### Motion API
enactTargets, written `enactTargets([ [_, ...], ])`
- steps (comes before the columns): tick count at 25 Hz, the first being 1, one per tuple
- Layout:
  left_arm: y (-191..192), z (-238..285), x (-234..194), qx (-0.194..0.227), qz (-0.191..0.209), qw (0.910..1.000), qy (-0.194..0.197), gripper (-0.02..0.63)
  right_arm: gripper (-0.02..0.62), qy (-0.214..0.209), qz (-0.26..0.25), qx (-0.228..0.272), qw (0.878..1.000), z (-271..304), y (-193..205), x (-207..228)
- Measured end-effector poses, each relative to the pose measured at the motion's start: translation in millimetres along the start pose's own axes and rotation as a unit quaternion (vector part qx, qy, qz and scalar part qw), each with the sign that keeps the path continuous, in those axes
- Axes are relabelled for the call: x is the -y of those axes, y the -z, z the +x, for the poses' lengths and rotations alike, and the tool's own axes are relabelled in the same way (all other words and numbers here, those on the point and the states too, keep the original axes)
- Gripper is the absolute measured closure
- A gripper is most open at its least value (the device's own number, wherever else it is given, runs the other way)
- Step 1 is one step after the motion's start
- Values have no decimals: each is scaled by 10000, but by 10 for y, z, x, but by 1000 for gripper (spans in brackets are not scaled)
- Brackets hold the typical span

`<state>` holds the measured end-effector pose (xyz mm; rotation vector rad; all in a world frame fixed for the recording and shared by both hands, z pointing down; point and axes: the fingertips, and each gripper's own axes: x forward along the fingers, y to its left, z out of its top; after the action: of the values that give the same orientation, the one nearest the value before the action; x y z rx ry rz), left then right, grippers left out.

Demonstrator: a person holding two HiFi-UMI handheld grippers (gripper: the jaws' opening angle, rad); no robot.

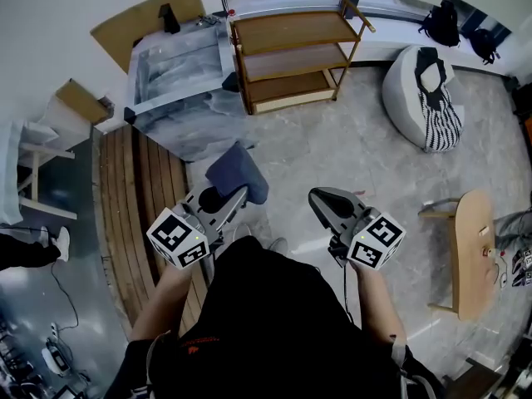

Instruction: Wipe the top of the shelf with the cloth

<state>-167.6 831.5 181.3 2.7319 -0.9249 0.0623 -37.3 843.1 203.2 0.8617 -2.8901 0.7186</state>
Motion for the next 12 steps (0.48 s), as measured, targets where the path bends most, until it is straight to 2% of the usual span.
enactTargets([
  [12, -20, 533, -142, -71, 115, 9997, 194, 557, 589, 231, 149, 154, 9995, -189, -111, 464],
])
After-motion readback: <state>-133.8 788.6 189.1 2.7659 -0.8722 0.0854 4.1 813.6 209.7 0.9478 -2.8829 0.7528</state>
